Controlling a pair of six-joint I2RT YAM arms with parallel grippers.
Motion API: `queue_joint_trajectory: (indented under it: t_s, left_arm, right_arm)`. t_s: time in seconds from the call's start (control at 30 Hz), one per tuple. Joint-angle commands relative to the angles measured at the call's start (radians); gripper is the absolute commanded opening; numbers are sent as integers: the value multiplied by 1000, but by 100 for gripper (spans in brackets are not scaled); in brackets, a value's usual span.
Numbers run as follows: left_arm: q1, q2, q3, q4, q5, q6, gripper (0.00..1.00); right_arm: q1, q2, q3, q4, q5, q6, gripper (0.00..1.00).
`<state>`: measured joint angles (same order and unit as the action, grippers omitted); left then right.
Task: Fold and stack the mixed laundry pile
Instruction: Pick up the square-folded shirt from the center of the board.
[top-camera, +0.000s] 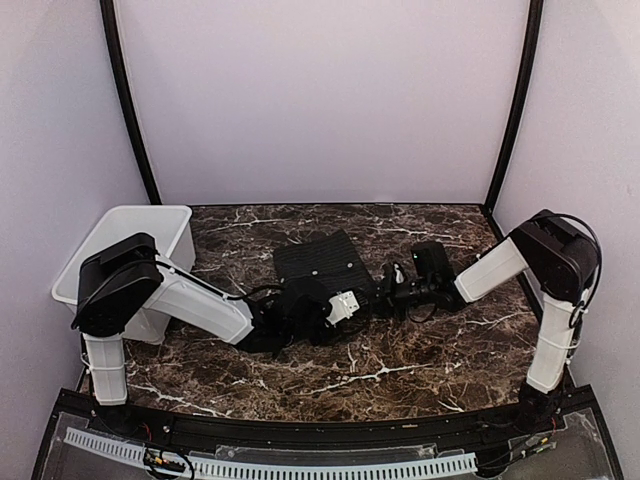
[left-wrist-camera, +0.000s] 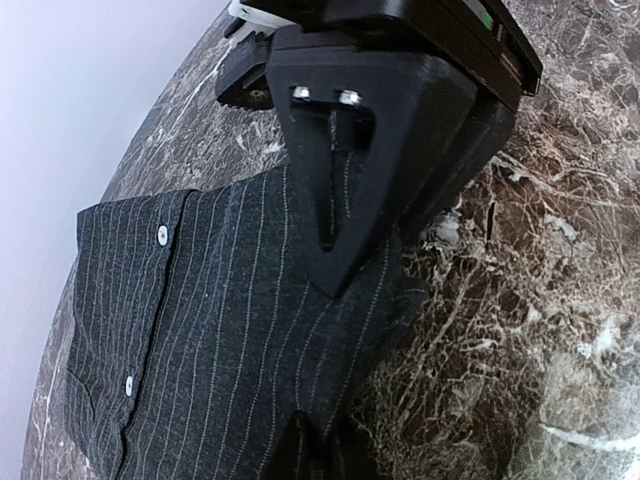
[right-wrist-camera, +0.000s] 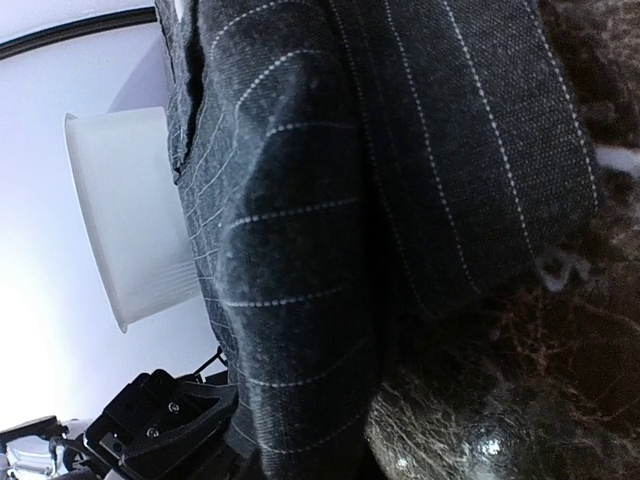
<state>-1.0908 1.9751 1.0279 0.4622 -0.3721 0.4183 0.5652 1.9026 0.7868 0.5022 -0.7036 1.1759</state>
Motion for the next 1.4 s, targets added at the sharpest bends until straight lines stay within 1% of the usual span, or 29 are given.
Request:
queue_joint_trajectory:
  t_s: [0.0, 0.03, 0.1, 0.13, 0.17, 0.23, 0.3, 0.4, 0.63, 0.83, 0.9, 0.97, 1.03, 1.07, 1.1, 1.13, 1.17, 1.2, 1.23, 1.3, 1.37]
  left_arm:
    - [1, -77, -5, -7, 35, 33, 18]
    - [2, -86, -7, -17, 40, 30, 23]
    - [1, -100, -14, -38, 55, 17, 53]
    - [1, -103, -17, -45, 61, 8, 60]
    - [-1, -106, -19, -49, 61, 6, 69]
    - [0, -100, -9, -70, 62, 1, 74]
    - [-5, -85, 1, -84, 59, 10, 75]
    - [-11, -47, 16, -65, -3, 28, 76]
    - [-15, 18, 25, 77, -158, 129, 76]
    - [-28, 79, 55, 224, -247, 249, 76]
    - [-30, 102, 62, 270, -269, 286, 75]
    - [-30, 123, 63, 317, -283, 322, 71]
    - [-31, 137, 60, 353, -289, 351, 61]
    - [-31, 138, 58, 382, -294, 360, 50]
    - [-31, 136, 53, 396, -302, 376, 43]
    - [-32, 133, 50, 417, -307, 390, 29]
    - [-33, 128, 47, 424, -309, 395, 23]
    - [-34, 124, 46, 417, -308, 396, 12]
    - [-35, 114, 54, 403, -308, 395, 3]
    - [-39, 90, 67, 346, -303, 384, 0]
    - [-42, 48, 86, 253, -283, 348, 0]
  right_arm:
    - [11, 3, -12, 129, -9, 65, 0]
    - [11, -2, -14, 132, -9, 65, 0]
    - [13, -10, -19, 136, -14, 67, 0]
    - [13, -14, -20, 136, -15, 67, 0]
    - [13, -18, -23, 139, -16, 71, 0]
    - [15, -28, -29, 156, -19, 87, 0]
    - [15, -41, -35, 170, -19, 106, 0]
    - [15, -69, -42, 186, -23, 133, 0]
    - [16, -121, -61, 182, -36, 167, 0]
    - [21, -110, -106, 261, -42, 232, 0]
    - [24, -105, -116, 291, -45, 254, 0]
    - [25, -103, -123, 318, -50, 274, 0]
    - [25, -105, -127, 329, -51, 283, 0]
    - [25, -107, -127, 327, -52, 285, 0]
    - [25, -108, -128, 326, -54, 286, 0]
    - [25, -109, -129, 328, -55, 288, 0]
    - [25, -111, -130, 330, -56, 290, 0]
    - [25, -112, -130, 329, -60, 290, 1]
    - [22, -110, -130, 328, -65, 287, 7]
    - [9, -108, -135, 335, -89, 281, 18]
    - [-17, -118, -146, 331, -110, 257, 33]
